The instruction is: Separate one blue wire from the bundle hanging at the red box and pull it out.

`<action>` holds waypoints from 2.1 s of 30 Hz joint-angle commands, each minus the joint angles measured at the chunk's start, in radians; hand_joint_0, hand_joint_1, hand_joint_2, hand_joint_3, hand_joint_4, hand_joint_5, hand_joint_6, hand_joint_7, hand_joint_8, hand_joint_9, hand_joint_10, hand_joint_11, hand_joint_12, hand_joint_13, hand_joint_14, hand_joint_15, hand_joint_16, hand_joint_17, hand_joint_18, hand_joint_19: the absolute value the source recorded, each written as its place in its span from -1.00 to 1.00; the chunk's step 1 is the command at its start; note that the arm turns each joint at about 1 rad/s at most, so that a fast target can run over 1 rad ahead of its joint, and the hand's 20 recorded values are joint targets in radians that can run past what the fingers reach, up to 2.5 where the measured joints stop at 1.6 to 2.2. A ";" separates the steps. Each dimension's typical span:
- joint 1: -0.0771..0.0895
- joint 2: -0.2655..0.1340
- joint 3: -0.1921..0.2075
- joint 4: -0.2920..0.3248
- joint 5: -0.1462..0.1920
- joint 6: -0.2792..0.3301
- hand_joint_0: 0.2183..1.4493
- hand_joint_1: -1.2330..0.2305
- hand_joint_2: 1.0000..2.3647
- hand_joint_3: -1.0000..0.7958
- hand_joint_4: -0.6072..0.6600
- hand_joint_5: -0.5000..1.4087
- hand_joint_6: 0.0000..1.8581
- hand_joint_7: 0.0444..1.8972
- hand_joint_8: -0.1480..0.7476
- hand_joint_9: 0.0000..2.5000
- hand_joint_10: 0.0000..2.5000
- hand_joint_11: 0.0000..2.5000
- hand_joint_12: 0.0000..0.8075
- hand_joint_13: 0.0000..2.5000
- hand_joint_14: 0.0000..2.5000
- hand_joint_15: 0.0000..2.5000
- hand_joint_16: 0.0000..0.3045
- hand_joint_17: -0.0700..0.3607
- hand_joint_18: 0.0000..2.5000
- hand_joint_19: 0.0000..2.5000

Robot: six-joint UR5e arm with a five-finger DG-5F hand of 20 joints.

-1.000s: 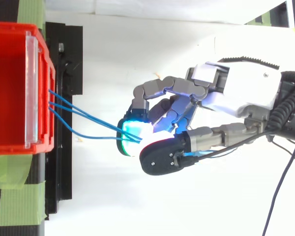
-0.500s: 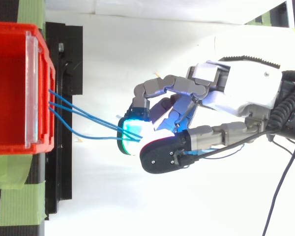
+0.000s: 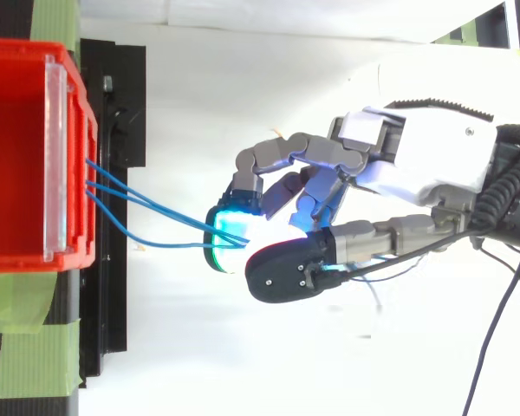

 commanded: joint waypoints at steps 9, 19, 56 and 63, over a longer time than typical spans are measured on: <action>-0.008 0.053 0.007 -0.014 0.040 -0.137 -0.22 -0.22 -0.97 -0.12 0.38 -0.64 -0.31 0.18 0.01 -0.03 -0.66 0.35 -0.22 0.13 -0.82 0.30 -0.76 -0.30 -0.55 -0.60; -0.014 0.093 0.005 -0.019 0.077 -0.317 -0.21 -0.38 -0.97 -0.21 0.34 -0.66 -0.24 0.11 0.01 -0.06 -0.57 0.36 -0.22 0.11 -0.85 0.31 -0.76 -0.30 -0.56 -0.61; -0.014 0.093 0.007 -0.019 0.077 -0.338 -0.33 0.00 -0.98 -0.27 0.35 -0.66 -0.25 0.13 0.00 -0.06 -0.65 0.37 -0.24 0.10 -0.76 0.24 -0.72 -0.23 -0.58 -0.56; -0.014 0.093 0.007 -0.016 0.077 -0.340 -0.31 -0.01 -0.98 -0.24 0.35 -0.65 -0.26 0.12 0.00 -0.05 -0.65 0.37 -0.24 0.11 -0.76 0.26 -0.72 -0.23 -0.57 -0.56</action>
